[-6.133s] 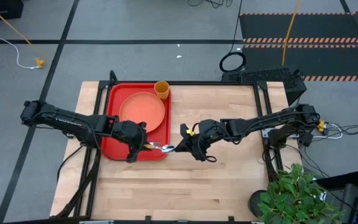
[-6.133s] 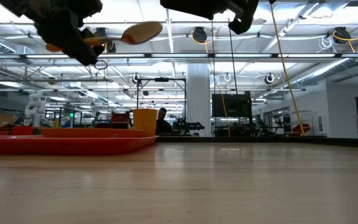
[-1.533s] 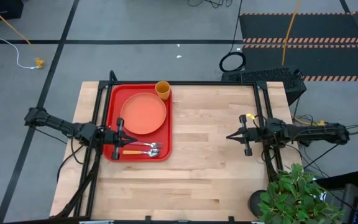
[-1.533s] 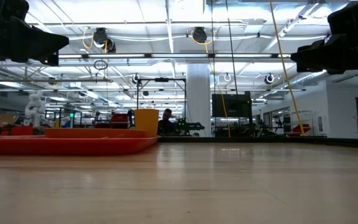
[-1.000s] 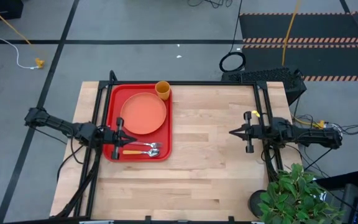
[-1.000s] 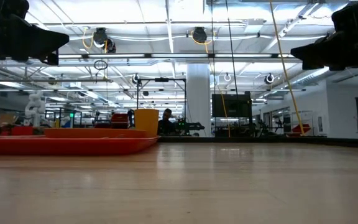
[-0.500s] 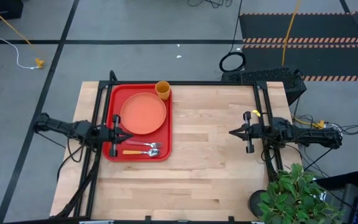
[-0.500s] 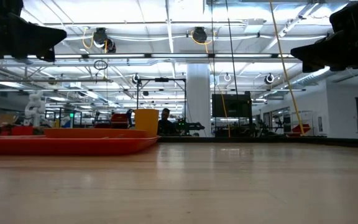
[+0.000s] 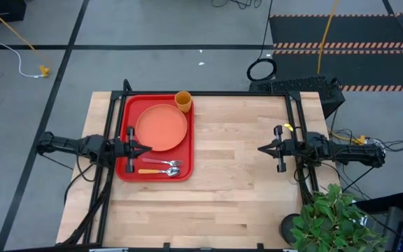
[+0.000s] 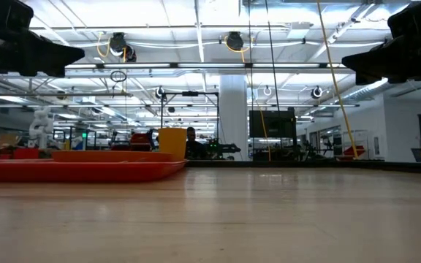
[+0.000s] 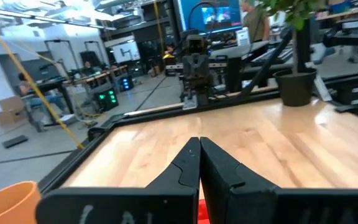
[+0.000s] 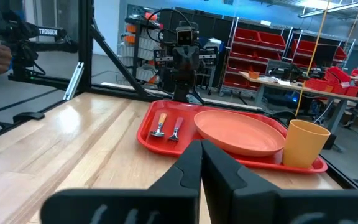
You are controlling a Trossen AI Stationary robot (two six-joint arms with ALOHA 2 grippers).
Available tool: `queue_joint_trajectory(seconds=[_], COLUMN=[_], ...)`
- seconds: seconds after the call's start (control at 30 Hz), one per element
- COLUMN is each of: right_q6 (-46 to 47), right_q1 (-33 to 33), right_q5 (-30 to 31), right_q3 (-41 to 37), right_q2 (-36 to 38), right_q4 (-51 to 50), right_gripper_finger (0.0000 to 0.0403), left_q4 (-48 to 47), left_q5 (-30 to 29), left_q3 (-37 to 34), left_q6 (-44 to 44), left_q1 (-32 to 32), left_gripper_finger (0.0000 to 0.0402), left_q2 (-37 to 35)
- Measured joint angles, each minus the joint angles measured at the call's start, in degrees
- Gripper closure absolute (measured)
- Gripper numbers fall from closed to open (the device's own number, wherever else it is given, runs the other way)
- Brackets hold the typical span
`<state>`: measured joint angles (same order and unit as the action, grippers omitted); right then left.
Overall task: Pick and place plate/cup/fork/spoon on tray
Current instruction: Return to Home Position
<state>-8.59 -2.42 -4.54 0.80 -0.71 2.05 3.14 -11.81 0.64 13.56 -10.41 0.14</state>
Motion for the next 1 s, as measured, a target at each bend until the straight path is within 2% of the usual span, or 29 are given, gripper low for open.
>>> queue_joint_trajectory(seconds=[0.1,0.57,1.0], right_q6=[0.0,0.0,0.0], right_q1=[0.0,0.0,0.0], right_q5=[0.0,0.0,0.0], right_q3=[0.0,0.0,0.0], right_q2=[0.0,0.0,0.0], right_q4=[0.0,0.0,0.0], right_gripper_finger=[0.0403,0.0403,0.0403], left_q4=[-0.2,-1.8,-2.4], left_q5=[0.5,10.3,10.4], left_q3=[0.0,0.0,0.0], left_q6=[0.1,-2.1,-2.1], left_q1=[2.0,9.1,9.2], left_gripper_finger=[0.0396,0.0396,0.0396], left_q2=[0.0,0.0,0.0])
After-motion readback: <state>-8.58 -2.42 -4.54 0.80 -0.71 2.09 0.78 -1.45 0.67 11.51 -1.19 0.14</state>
